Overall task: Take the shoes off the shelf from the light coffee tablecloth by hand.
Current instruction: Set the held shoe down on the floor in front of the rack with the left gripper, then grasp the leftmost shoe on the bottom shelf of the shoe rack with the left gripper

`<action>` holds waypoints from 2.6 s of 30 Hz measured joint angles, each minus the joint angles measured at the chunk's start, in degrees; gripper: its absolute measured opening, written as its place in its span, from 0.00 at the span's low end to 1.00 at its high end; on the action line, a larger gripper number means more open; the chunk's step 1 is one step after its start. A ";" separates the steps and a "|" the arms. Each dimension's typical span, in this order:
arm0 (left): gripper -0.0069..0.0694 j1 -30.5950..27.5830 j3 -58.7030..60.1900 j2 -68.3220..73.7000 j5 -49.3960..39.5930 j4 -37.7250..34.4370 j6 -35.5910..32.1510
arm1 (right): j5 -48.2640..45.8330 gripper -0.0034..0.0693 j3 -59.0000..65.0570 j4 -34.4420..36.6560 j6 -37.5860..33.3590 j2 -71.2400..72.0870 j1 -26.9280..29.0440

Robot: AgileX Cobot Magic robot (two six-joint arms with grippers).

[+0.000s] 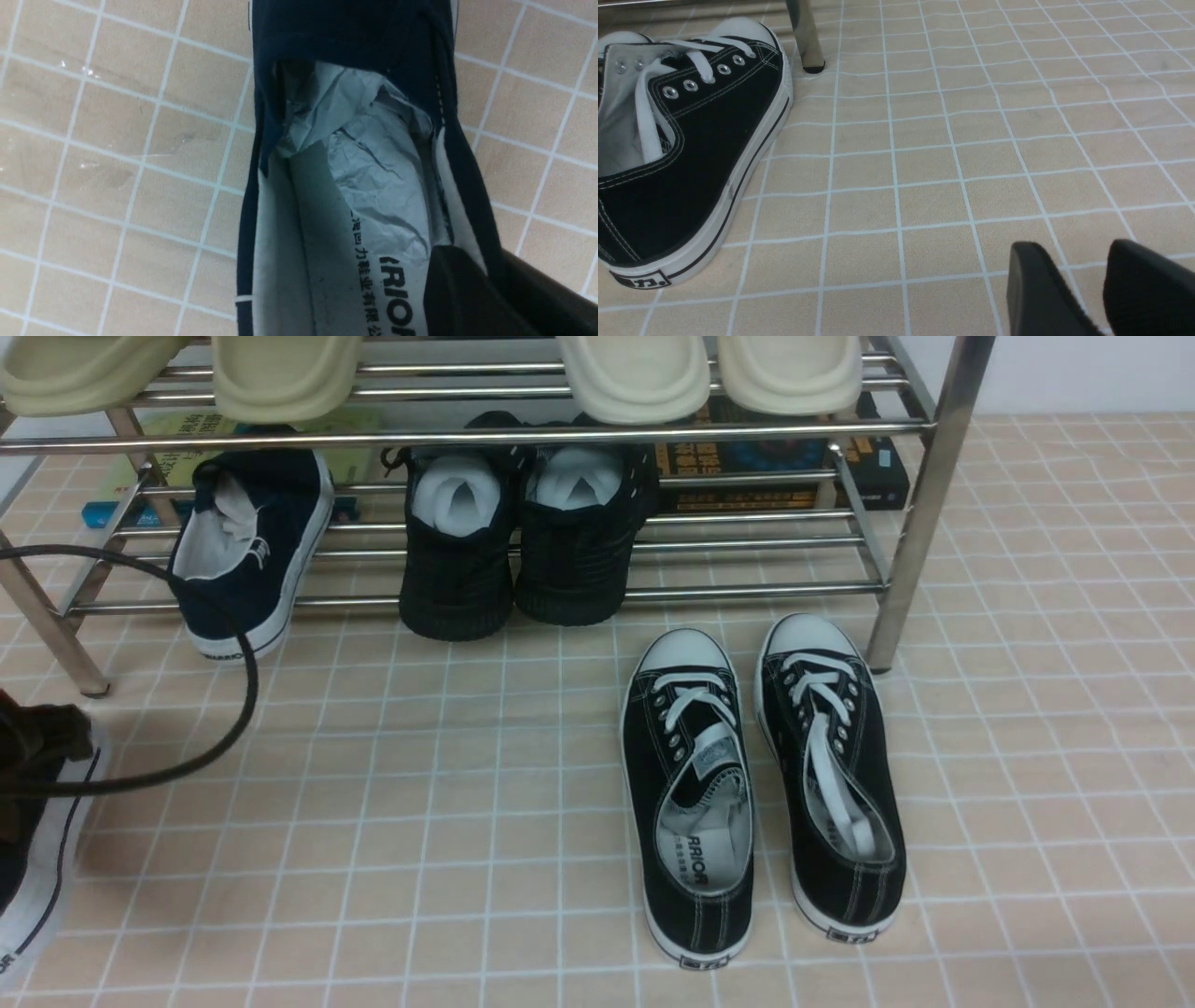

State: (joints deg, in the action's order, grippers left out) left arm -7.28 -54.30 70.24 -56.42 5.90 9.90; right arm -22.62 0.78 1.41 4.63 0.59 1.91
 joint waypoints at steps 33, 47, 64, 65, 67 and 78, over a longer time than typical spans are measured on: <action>0.14 0.00 5.83 3.63 15.43 1.88 -14.39 | 0.00 0.38 0.00 0.00 0.00 0.00 0.00; 0.15 0.00 5.83 11.29 16.30 0.19 -19.71 | 0.00 0.38 0.00 0.00 0.00 0.00 0.00; 0.55 0.00 0.85 11.48 8.81 -1.52 -14.72 | 0.00 0.38 0.00 0.00 0.00 0.00 0.00; 0.58 0.00 -0.58 11.48 7.57 -1.44 -14.06 | 0.00 0.38 0.00 0.00 0.00 0.00 0.00; 0.60 0.00 -3.36 11.48 5.84 -1.52 -12.80 | 0.00 0.38 0.00 0.00 0.00 0.00 0.00; 0.12 0.00 -24.09 15.88 -7.00 -7.18 -3.16 | 0.00 0.38 0.00 0.04 0.00 0.00 0.00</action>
State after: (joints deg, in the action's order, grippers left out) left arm -7.28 -78.39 86.13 -63.43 -1.29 6.74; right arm -22.62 0.78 1.45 4.63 0.59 1.91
